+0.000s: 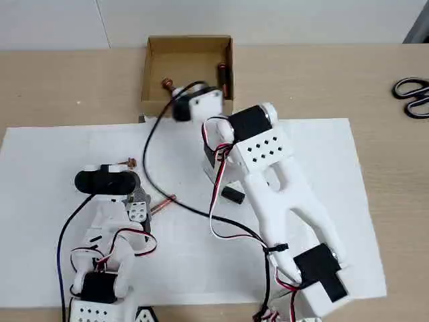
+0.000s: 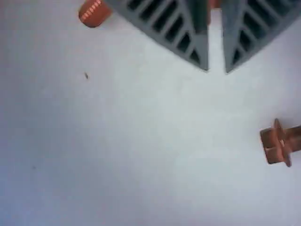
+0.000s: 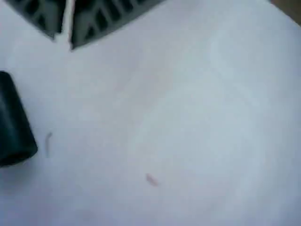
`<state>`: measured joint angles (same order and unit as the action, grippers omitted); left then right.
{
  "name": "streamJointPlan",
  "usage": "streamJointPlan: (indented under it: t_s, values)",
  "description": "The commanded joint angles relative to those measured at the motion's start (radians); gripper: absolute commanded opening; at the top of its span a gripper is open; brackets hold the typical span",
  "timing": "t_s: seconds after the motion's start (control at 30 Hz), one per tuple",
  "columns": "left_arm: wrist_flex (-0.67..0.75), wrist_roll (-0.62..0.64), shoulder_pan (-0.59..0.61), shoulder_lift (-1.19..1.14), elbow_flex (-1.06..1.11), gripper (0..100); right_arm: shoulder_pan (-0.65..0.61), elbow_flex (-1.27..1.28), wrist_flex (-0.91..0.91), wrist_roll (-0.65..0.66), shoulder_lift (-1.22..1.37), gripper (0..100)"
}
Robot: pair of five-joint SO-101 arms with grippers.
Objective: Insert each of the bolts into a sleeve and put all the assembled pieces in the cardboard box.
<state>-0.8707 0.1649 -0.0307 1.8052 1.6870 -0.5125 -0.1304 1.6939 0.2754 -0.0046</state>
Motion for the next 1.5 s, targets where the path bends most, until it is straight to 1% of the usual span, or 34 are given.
streamJointPlan:
  t_s: [0.0,0.1,0.2,0.27,0.4,0.57,0.8,1.47]
  values:
    - [-0.006,0.0,0.005,0.009,-0.005,1,-0.001,0.025,-0.019,0.236,0.002,0.7]
    - [-0.006,0.0,0.005,0.009,-0.005,1,-0.001,0.037,-0.019,0.255,0.053,0.7]
    - [-0.006,0.0,0.005,0.009,-0.005,1,-0.001,0.037,-0.027,0.331,0.091,0.8]
    - [-0.006,0.0,0.005,0.009,-0.005,1,-0.002,0.038,-0.053,0.356,0.111,0.9]
    - [-0.006,0.0,0.005,0.009,-0.005,1,0.013,0.038,-0.11,0.362,0.142,1.7]
    - [-0.006,0.0,0.005,0.009,-0.005,1,0.048,0.037,-0.134,0.362,0.171,11.6]
    - [-0.006,0.0,0.005,0.009,-0.005,1,0.067,0.038,-0.127,0.362,0.211,11.8]
    - [-0.006,0.0,0.005,0.009,-0.005,1,0.062,0.038,-0.136,0.362,0.315,12.0]
